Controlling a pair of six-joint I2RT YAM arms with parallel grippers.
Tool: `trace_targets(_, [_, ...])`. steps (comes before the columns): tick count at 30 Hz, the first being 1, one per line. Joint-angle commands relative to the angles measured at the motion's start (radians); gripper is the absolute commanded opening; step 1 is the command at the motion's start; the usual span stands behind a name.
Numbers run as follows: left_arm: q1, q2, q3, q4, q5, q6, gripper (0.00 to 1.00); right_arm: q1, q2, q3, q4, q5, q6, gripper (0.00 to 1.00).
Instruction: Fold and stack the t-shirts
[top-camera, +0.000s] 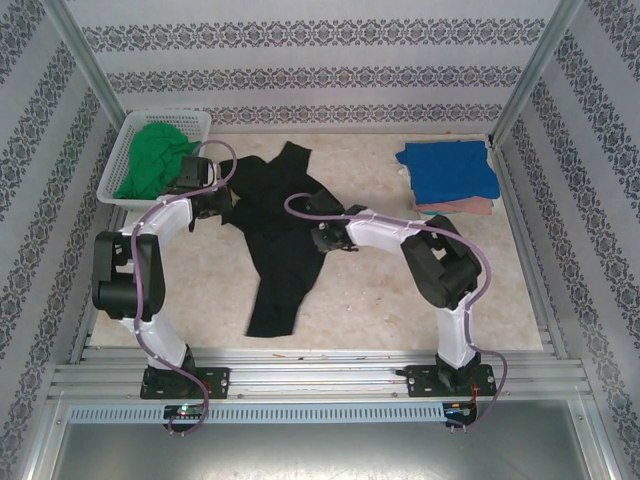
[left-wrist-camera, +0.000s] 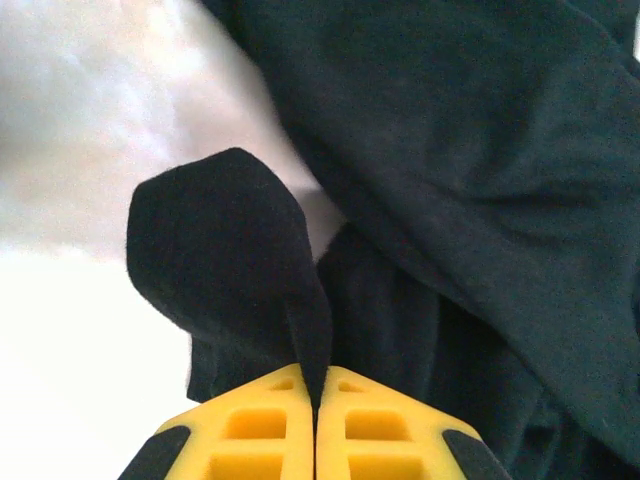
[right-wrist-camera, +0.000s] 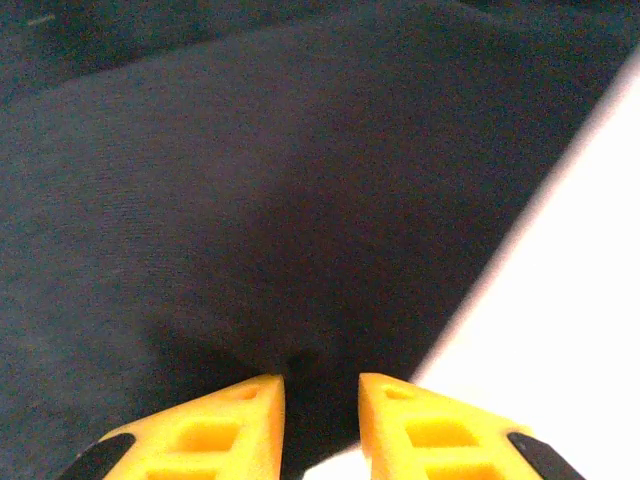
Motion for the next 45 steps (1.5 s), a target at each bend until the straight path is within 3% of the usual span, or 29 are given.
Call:
trace_targets(1, [-0.006, -0.069, -0.076, 0.005, 0.05, -0.052, 0.0, -0.06, -0.122, -0.032, -0.069, 0.09, -0.05, 0.3])
trace_targets(6, [-0.06, -0.135, -0.197, 0.015, 0.052, -0.088, 0.0, -0.053, -0.301, -0.13, -0.061, 0.075, -0.027, 0.43])
trace_targets(9, [-0.11, -0.162, -0.26, 0.013, 0.027, -0.105, 0.01, 0.035, -0.396, -0.244, 0.005, 0.004, 0.036, 0.53])
trace_targets(13, [-0.141, -0.189, -0.322, 0.007, 0.005, -0.13, 0.01, 0.204, -0.398, -0.339, 0.068, -0.034, 0.113, 0.6])
trace_targets(17, [-0.142, -0.219, -0.336, -0.009, 0.004, -0.133, 0.01, 0.255, -0.323, -0.338, 0.074, -0.003, 0.138, 0.61])
trace_targets(20, [-0.142, -0.272, -0.338, -0.037, -0.007, -0.125, 0.02, 0.25, -0.264, -0.289, -0.011, 0.095, 0.104, 0.55])
trace_targets(27, [-0.141, -0.374, -0.35, -0.105, -0.02, -0.112, 0.02, 0.131, -0.262, -0.23, -0.095, 0.209, 0.002, 0.02])
trace_targets(32, [-0.191, -0.431, -0.383, -0.099, 0.005, -0.14, 0.02, -0.071, -0.287, -0.131, -0.024, 0.153, -0.107, 0.0])
trace_targets(34, [-0.244, -0.439, -0.386, -0.096, 0.004, -0.163, 0.03, -0.14, -0.242, -0.054, -0.012, 0.124, -0.154, 0.04])
trace_targets(35, [-0.274, -0.44, -0.39, -0.083, 0.014, -0.174, 0.09, -0.169, -0.203, 0.002, -0.041, 0.128, -0.156, 0.09])
trace_targets(38, [-0.321, -0.439, -0.413, -0.037, 0.074, -0.2, 0.35, -0.197, -0.16, 0.126, -0.161, 0.154, -0.167, 0.4])
trace_targets(39, [-0.321, -0.445, -0.426, -0.023, 0.088, -0.206, 0.44, -0.191, -0.177, 0.122, -0.174, 0.163, -0.172, 0.42])
trace_targets(41, [-0.321, -0.463, -0.432, -0.038, 0.023, -0.192, 0.61, -0.169, -0.262, 0.053, -0.177, 0.155, -0.148, 0.52])
trace_targets(45, [-0.28, -0.466, -0.396, -0.116, -0.122, -0.145, 0.74, -0.099, -0.445, -0.205, -0.113, 0.101, -0.054, 0.63])
